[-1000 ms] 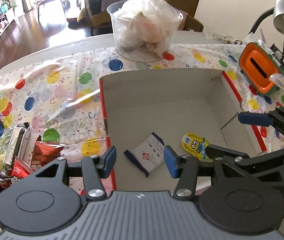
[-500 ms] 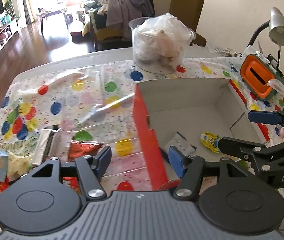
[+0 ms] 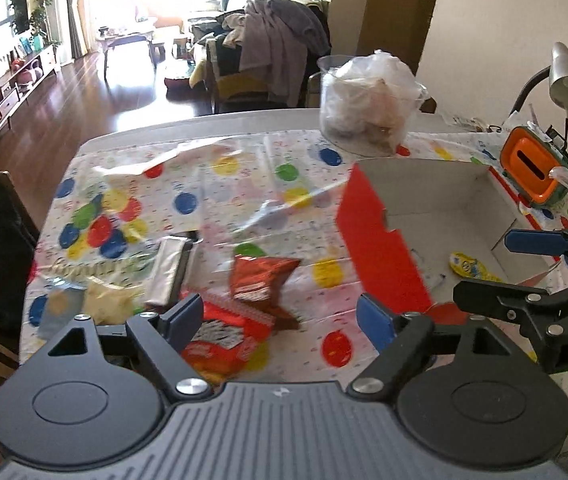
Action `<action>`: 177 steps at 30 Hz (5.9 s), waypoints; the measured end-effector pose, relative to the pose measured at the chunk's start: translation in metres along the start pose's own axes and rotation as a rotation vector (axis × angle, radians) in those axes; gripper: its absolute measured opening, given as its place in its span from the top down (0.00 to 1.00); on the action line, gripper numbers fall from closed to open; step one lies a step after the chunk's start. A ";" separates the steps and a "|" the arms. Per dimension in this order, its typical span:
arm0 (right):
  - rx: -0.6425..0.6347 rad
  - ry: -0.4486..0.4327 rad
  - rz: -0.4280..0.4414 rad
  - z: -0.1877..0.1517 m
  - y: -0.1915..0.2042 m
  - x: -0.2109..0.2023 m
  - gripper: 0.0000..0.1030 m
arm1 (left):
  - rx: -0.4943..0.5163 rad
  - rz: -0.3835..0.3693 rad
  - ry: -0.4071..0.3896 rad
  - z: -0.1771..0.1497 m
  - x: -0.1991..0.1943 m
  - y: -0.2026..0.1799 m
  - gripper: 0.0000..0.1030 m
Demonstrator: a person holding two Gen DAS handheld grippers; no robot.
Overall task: Organize snacks
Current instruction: 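Withdraw both open tools from the box back toward the snack pile, then grasp the gold-wrapped candy with the left tool while the right tool grasps the small teal candy, then carry both candies over the red box and lower them inside, then open both tools to release the candies into the box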
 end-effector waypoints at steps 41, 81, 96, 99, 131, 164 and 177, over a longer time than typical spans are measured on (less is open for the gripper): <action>-0.474 0.367 0.134 -0.079 0.117 0.143 0.52 | -0.048 0.115 0.252 -0.087 0.069 0.196 0.18; -0.111 0.223 0.080 -0.064 0.075 0.081 0.89 | -0.184 0.102 0.162 -0.072 0.018 0.160 0.62; -0.057 0.043 0.000 -0.016 0.007 0.009 0.89 | -0.068 0.034 0.060 -0.010 -0.009 0.052 0.62; -0.043 0.024 -0.024 -0.011 -0.013 -0.001 0.89 | -0.037 0.018 0.043 0.001 -0.008 0.028 0.62; -0.035 0.110 -0.183 -0.004 -0.190 0.012 0.89 | 0.125 -0.087 0.151 0.081 0.115 -0.189 0.61; -0.100 0.423 -0.037 -0.014 -0.205 0.097 0.88 | 0.096 -0.014 0.530 0.091 0.244 -0.210 0.61; -0.065 0.363 -0.017 -0.002 -0.206 0.076 0.78 | 0.088 -0.035 0.455 0.091 0.218 -0.208 0.52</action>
Point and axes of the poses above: each gripper's, at about its wrist camera, not at the fingertips, and x roughly the way its jaws point, y to its left, z to its top, the point moved 1 cm from there along x, roughly the way its jaws point, and after that the axes turned 2 degrees about -z, right-handed, at the moved point
